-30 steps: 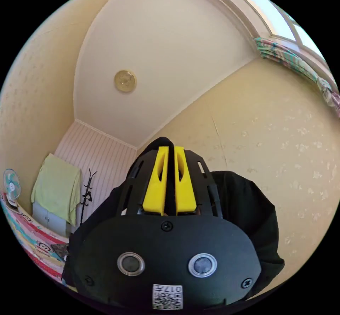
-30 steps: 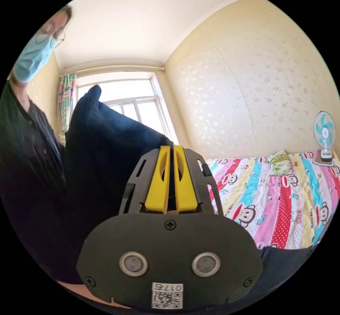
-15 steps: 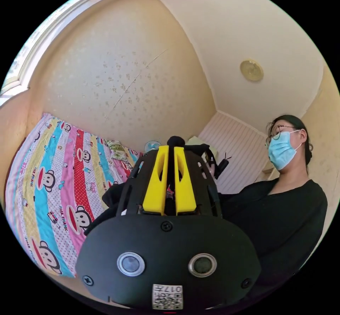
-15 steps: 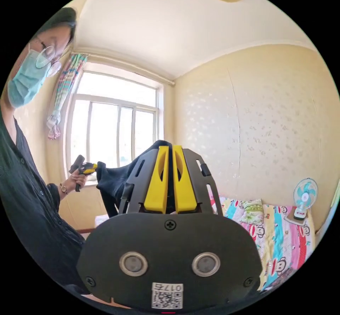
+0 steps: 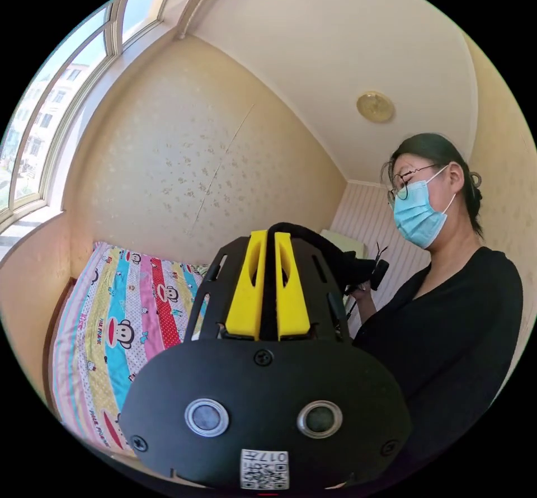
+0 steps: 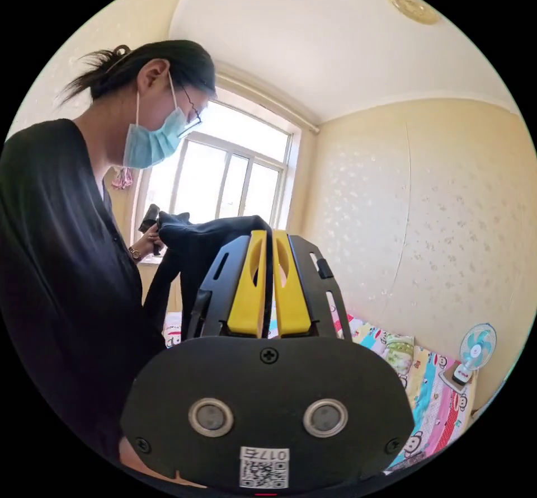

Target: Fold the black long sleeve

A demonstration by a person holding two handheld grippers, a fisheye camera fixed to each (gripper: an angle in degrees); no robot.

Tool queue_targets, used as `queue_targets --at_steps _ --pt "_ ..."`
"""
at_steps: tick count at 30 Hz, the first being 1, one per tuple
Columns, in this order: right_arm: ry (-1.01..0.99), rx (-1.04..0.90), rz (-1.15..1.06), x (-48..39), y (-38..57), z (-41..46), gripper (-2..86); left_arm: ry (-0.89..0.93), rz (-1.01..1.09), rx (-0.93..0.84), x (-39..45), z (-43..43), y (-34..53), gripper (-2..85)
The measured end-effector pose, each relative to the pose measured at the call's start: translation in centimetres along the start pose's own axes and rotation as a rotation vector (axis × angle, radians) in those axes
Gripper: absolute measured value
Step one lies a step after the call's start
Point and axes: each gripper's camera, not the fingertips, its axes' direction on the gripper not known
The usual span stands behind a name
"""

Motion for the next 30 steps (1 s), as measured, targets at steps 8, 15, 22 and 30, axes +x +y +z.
queue_targets --at_steps 8,15,22,30 --pt "-0.204 -0.585 0.328 21.5 6.9 27.9 3.1 -0.221 -0.376 -0.427 -29.6 14.9 -4.0 2.5" --pt "0.106 -1.171 0.584 32.0 26.7 48.5 3.1 -0.304 -0.953 -0.671 -53.5 18.2 12.6 6.2" --pt "-0.089 -1.407 0.955 24.8 40.5 43.1 2.6 -0.617 -0.951 -1.104 -50.7 12.0 29.3 13.3" --pt "-0.055 -1.583 1.213 25.2 44.4 35.6 3.0 -0.631 -0.833 -1.176 -52.0 6.4 20.2 2.8"
